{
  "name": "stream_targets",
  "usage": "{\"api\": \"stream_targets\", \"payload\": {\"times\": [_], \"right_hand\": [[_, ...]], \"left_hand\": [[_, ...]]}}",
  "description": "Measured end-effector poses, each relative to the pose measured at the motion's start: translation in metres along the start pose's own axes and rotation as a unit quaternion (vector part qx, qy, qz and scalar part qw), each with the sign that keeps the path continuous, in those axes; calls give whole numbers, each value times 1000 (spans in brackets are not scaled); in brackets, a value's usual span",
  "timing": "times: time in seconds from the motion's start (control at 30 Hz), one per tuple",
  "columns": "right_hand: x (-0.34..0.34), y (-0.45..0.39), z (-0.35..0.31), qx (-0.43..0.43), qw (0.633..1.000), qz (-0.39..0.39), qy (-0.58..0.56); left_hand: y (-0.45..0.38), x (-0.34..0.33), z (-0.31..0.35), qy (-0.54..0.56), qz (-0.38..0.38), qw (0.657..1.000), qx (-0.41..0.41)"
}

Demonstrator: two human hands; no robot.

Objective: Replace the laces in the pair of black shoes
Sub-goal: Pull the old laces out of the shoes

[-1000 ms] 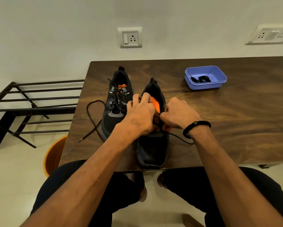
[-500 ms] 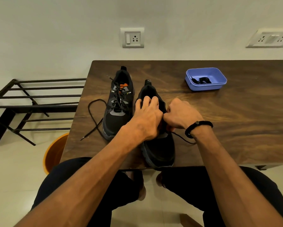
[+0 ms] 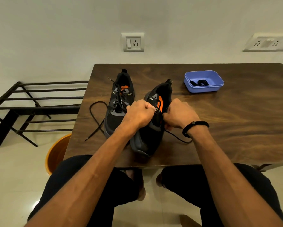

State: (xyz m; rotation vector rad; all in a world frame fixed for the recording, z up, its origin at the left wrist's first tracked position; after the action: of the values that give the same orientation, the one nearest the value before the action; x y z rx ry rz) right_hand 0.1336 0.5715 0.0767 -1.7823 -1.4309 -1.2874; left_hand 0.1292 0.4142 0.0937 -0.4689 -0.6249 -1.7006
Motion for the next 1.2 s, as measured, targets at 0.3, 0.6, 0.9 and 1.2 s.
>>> {"api": "stream_targets", "payload": {"times": [0.3, 0.6, 0.9, 1.2], "right_hand": [[1, 7, -6, 24, 999, -20, -19], [-6, 8, -7, 27, 998, -11, -51], [-6, 8, -11, 46, 999, 16, -4], [-5, 6, -9, 50, 999, 6, 3]], "left_hand": [[2, 0, 11, 73, -35, 997, -10], [-4, 4, 6, -63, -79, 994, -33], [5, -5, -3, -209, -40, 974, -80], [3, -18, -4, -345, -46, 930, -115]]}}
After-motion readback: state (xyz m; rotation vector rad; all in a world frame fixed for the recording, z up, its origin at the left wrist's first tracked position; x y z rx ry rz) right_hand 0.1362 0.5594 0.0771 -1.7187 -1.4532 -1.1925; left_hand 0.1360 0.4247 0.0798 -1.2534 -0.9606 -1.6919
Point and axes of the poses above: each hand's wrist, its own y-axis away from the middle knuckle, its own x-axis out of the back of the hand, z = x × y, the point moved 3 cm from there along -y, towards the middle knuckle, and after that the axes turned 6 degrees about z, right-handed, at the moved point
